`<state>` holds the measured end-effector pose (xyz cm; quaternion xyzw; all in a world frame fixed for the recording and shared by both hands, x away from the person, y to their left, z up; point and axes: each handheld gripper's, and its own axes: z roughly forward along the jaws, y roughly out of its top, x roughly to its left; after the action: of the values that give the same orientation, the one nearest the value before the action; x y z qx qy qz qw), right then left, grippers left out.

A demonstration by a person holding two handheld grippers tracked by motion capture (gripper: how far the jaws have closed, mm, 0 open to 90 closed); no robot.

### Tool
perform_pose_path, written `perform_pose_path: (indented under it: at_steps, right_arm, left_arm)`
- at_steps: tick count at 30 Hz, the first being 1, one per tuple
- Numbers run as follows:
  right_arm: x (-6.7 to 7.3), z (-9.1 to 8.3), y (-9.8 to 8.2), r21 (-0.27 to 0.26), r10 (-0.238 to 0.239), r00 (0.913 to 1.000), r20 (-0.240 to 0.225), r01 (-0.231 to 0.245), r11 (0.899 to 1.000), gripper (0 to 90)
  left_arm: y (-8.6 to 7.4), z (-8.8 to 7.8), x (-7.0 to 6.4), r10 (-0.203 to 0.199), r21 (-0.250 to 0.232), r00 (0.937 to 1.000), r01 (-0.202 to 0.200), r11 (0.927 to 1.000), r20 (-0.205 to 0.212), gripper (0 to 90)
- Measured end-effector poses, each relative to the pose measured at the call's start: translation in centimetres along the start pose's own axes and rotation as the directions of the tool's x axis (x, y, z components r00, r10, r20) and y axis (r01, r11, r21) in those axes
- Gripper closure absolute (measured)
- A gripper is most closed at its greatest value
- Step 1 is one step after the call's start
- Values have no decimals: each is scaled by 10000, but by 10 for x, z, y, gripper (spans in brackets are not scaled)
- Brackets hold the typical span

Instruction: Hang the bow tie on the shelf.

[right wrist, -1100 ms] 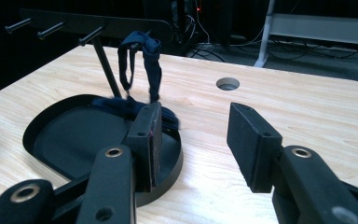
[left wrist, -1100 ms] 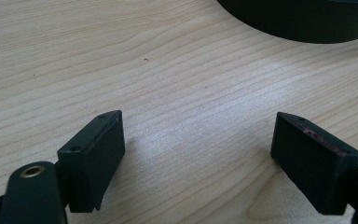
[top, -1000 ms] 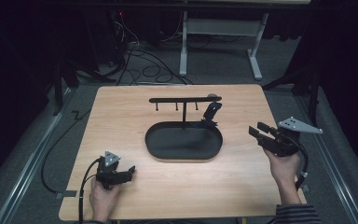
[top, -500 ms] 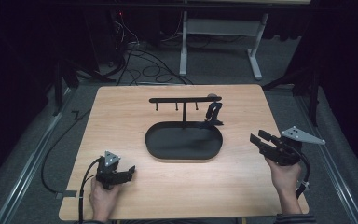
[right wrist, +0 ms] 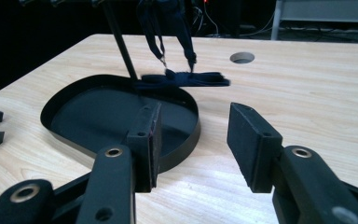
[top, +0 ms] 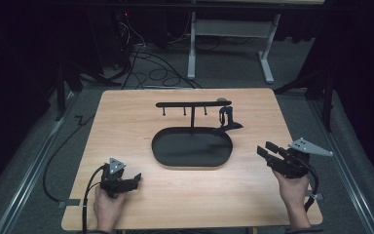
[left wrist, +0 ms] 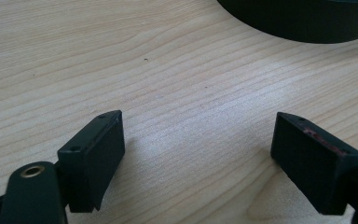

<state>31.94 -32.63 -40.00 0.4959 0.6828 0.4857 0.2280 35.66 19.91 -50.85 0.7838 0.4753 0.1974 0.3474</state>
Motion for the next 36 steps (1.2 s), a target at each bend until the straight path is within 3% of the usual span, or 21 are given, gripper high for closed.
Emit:
perform_pose_path:
  at_steps: [10,36]
  right_arm:
    - [5,9,-11,195,112,9997,-234,-108,9998,567]
    - [13,33,-31,881,53,9999,-100,-44,9961,568]
  left_arm:
    - [0,0,0,-18,-15,10000,18,10000,-2,179]
    - [0,0,0,-21,-17,10000,21,10000,-3,179]
